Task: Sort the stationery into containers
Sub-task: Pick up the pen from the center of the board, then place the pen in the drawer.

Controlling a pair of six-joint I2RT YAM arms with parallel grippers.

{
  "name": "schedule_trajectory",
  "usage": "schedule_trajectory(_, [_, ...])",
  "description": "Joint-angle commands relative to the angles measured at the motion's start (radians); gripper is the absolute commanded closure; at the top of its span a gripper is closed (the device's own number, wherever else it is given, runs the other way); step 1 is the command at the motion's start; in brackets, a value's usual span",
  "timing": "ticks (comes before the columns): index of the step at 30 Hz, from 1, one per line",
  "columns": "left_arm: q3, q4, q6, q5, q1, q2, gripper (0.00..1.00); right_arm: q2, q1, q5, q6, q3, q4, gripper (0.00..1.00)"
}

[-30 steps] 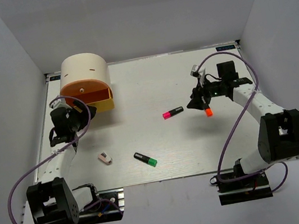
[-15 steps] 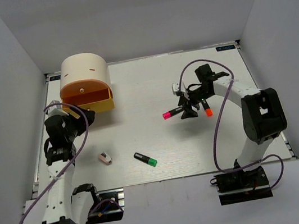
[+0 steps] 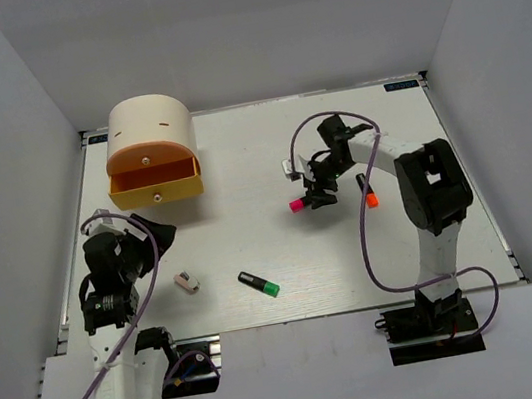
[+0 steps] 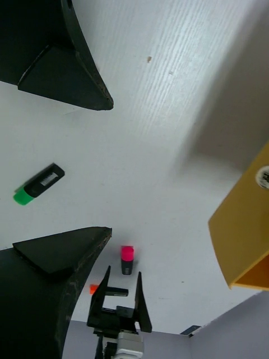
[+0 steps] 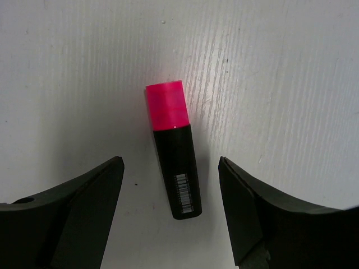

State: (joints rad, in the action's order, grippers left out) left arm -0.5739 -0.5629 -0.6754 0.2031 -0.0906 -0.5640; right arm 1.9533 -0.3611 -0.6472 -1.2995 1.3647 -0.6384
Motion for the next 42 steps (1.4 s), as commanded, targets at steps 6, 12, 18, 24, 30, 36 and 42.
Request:
schedule_trajectory(6, [-0.004, -0.077, -0.036, 0.053, 0.005, 0.009, 0.06, 0.081, -0.047, 0.073, -0.076, 0.079, -0.122, 0.29])
schedule_trajectory(12, [0.014, -0.086, -0.067, 0.062, 0.005, 0.018, 0.07, 0.157, -0.064, 0.078, -0.136, 0.168, -0.271, 0.47])
schedule_trajectory(18, [0.014, -0.097, -0.092, 0.071, 0.005, 0.018, 0.07, 0.125, -0.065, 0.015, -0.121, 0.253, -0.340, 0.80])
schedule_trajectory(24, [0.043, -0.106, -0.122, 0.113, 0.005, 0.018, 0.07, -0.009, -0.154, -0.152, 0.237, 0.434, -0.142, 0.95])
schedule_trajectory(30, [0.052, -0.097, -0.131, 0.122, 0.005, 0.018, 0.07, -0.025, -0.278, -0.172, 0.651, 0.565, 0.238, 0.99])
schedule_trajectory(36, [0.063, -0.106, -0.131, 0.122, 0.005, 0.055, 0.07, 0.056, -0.381, -0.121, 0.922, 0.616, 0.693, 0.99])
schedule_trajectory(42, [0.082, -0.126, -0.159, 0.113, 0.005, 0.098, 0.07, 0.153, -0.469, -0.065, 0.974, 0.652, 0.942, 0.97])
